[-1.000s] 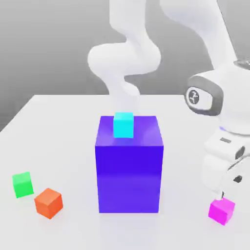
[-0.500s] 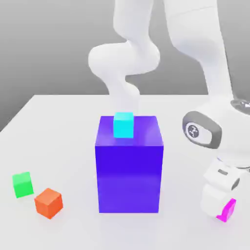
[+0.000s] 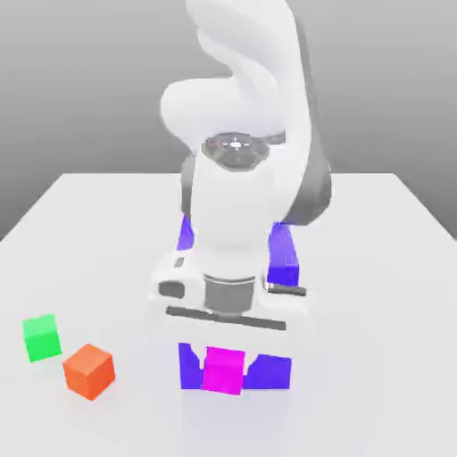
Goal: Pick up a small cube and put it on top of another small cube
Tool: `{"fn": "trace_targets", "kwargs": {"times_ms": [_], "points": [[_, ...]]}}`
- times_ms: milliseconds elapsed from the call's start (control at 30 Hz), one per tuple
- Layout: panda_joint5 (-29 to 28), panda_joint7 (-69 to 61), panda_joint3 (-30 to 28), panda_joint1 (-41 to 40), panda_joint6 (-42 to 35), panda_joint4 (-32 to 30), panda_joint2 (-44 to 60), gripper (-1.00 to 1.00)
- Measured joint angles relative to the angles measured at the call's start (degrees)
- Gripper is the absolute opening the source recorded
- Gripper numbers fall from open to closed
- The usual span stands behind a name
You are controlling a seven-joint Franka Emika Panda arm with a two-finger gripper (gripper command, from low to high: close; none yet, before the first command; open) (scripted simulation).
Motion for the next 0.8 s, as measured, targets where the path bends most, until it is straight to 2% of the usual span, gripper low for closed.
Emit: {"fn": "trace_targets", "kwargs": {"times_ms": [233, 300, 367, 400, 633, 800], "points": [[2.9, 13.1, -9.4, -20.0, -0.4, -2.7, -3.4, -1.0], [7.9, 15.2, -10.2, -23.8, 2.3, -1.9, 0.3, -1.0], [12.6, 14.1, -8.4, -26.0, 5.8, -1.3, 4.8, -1.0], [13.9, 13.5, -7.7, -26.7, 7.0, -1.2, 6.1, 1.0], [13.9, 13.7, -7.8, -26.8, 6.9, -1.2, 6.1, 1.0], [5.8, 19.7, -10.0, -26.4, -1.0, -1.7, -2.9, 1.0]]}}
